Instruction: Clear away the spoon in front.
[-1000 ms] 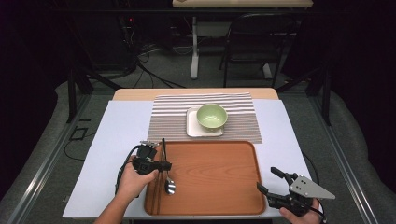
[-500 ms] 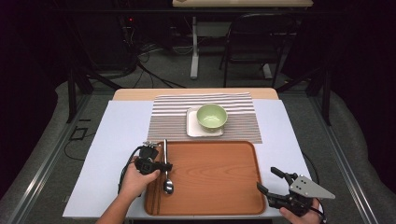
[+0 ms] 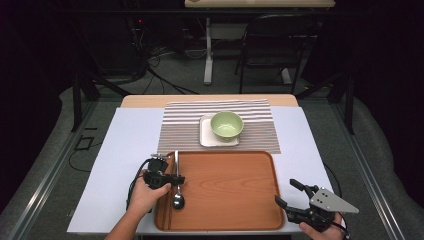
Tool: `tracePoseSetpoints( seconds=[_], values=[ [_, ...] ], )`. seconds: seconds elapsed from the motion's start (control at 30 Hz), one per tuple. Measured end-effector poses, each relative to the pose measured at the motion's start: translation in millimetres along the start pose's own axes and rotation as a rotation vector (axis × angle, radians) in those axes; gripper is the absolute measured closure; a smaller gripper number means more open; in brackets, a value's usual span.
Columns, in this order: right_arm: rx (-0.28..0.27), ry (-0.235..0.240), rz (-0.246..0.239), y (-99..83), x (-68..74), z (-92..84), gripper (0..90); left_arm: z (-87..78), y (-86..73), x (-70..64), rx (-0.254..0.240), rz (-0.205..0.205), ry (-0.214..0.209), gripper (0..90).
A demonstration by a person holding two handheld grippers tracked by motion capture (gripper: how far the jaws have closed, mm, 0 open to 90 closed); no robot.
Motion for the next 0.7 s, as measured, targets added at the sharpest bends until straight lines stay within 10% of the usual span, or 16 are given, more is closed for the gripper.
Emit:
tracePoseSetpoints(
  seconds=[0.7],
  values=[
    [0.005,0.002,0.003,-0.4,0.1,0.2,26.4,4.7,8.5,14.5,-0.061,-0.074,0.013,70.9]
  ],
)
Point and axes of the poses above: each handheld gripper's, and its own axes: z roughly forward along the jaws, y roughly out of its top, x roughly to its left, the point moved 6 cm from there along z, roughly forward along the jaws, and after that the axes turned 14 degrees about z, right-handed, at the moved point
